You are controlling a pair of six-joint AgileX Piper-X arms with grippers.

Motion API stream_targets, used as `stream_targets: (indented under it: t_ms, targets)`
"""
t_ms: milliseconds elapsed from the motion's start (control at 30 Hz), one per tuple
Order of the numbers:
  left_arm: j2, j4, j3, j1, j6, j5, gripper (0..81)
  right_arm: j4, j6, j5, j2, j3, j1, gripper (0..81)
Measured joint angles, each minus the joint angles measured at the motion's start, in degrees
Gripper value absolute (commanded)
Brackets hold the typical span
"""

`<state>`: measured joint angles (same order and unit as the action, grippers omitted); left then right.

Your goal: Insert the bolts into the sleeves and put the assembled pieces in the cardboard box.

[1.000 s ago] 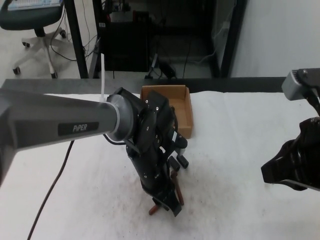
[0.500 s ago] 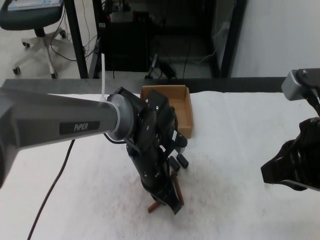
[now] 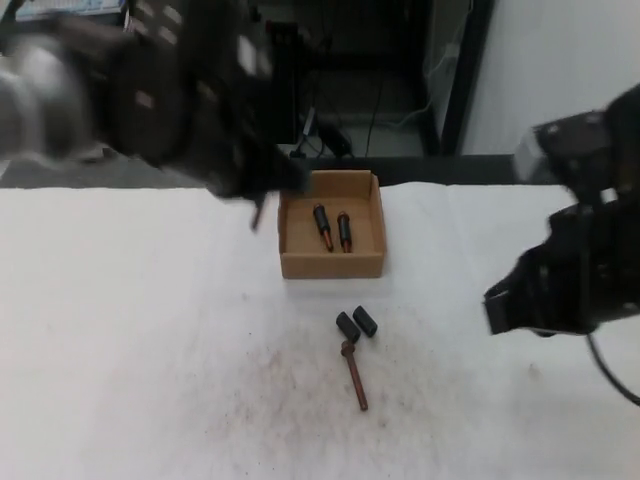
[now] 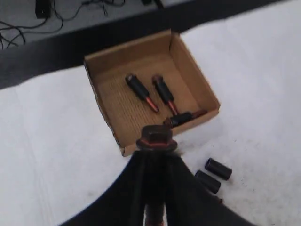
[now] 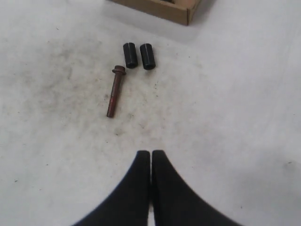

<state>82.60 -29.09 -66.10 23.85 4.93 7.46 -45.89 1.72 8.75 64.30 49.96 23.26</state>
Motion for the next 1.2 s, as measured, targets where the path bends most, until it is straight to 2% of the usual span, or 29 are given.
stream_targets:
  t_ms: [100, 233, 333, 367, 433, 500, 567, 600, 700, 767, 867, 1200]
  targets:
    - [-3.69, 1.01, 1.47, -2.33, 2.28, 2.8, 0.4, 1.79, -0.01, 0.0, 8.31, 0.91, 0.0, 0.8]
    - [-11.4, 1.84, 6.33, -5.78, 3.9, 9.8, 0.4, 4.84, -0.47, 0.13, 17.61, 4.39, 0.0, 0.8]
    - [-14.85, 2.92, 10.16, -6.96, 4.61, 15.48, 0.4, 7.21, -2.21, 0.13, 22.77, 13.08, 0.13, 0.8]
    - [-16.19, 3.55, 12.03, -7.27, 4.61, 15.48, 0.4, 7.24, -2.44, 0.13, 24.38, 14.99, 0.13, 0.8]
    - [-19.38, 6.1, 17.5, -7.83, 7.26, 20.59, 0.4, 5.7, -2.77, 0.13, 29.43, 20.34, 0.13, 0.1]
    - [-22.06, 9.88, 22.74, -8.08, 10.65, 24.08, 0.4, 4.68, -3.08, 0.13, 31.54, 22.42, 0.13, 3.4]
    - [-24.97, 16.65, 28.0, -8.09, 14.62, 26.41, 0.4, 2.59, -4.17, 0.13, 34.25, 24.66, 0.13, 10.5]
    - [-26.44, 20.93, 30.71, -8.09, 16.29, 26.82, 0.4, 2.42, -4.29, 0.13, 34.54, 24.9, 0.13, 14.8]
    - [-31.12, 46.68, 42.25, -8.22, 23.95, 27.61, 0.4, -0.73, -5.62, 0.17, 38.35, 27.47, 0.13, 27.7]
    - [-31.39, 54.73, 45.13, -8.22, 27.26, 27.4, 0.4, -1.79, -5.76, 0.17, 39.4, 28.05, 0.13, 32.6]
    - [-31.39, 59.7, 47.41, -8.28, 28.11, 27.41, 0.4, -3.12, -6.01, 0.17, 40.67, 28.55, 0.13, 31.9]
    - [-31.39, 61.66, 48.05, -8.28, 25.43, 27.0, 0.4, -3.46, -8.53, -1.45, 41.61, 28.96, 0.13, 31.1]
